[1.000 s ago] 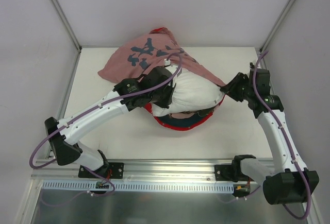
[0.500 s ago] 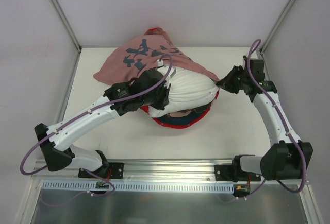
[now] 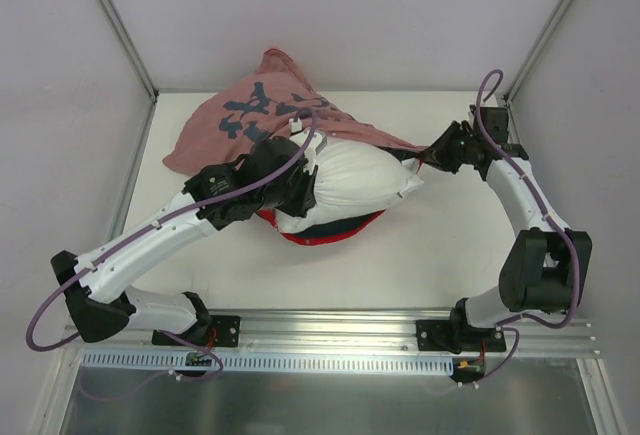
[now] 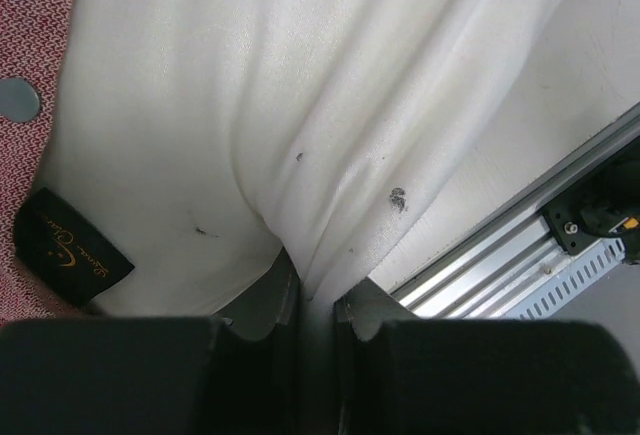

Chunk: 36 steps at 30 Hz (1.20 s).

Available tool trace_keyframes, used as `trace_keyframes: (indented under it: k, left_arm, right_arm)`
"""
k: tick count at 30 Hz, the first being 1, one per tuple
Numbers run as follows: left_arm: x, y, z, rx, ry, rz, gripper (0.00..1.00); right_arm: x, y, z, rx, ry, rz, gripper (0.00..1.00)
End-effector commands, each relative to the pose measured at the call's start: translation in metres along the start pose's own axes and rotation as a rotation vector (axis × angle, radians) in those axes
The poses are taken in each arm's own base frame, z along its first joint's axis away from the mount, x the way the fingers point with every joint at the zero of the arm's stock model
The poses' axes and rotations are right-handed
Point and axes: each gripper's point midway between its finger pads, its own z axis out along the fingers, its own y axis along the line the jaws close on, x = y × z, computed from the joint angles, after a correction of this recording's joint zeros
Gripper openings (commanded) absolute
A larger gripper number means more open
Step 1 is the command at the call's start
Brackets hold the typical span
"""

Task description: Remove the pillowcase from the pillow

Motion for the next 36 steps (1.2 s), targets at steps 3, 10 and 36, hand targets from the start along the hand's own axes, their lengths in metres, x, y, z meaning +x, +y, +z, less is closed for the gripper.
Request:
trace_keyframes:
  k: [3,10,36]
  left_arm:
    - [-0.024,-0.013,-0.023,0.076,-0.096,-0.056,0.0]
    - [-0.03,-0.017,-0.027,0.097,-0.109,-0.065,0.0]
    - [-0.075,-0.054,0.025,0.173,-0.086,-0.208,0.0]
  right_arm:
    - [-0.021,0.014,-0.003,-0.058,-0.078,-0.026,0.01]
    - [-0.028,0.019,-0.001,-0.079,-0.106,-0.011,0.01]
    - [0.02,-0.046,-0.065,0.152,-0.067,-0.083,0.84]
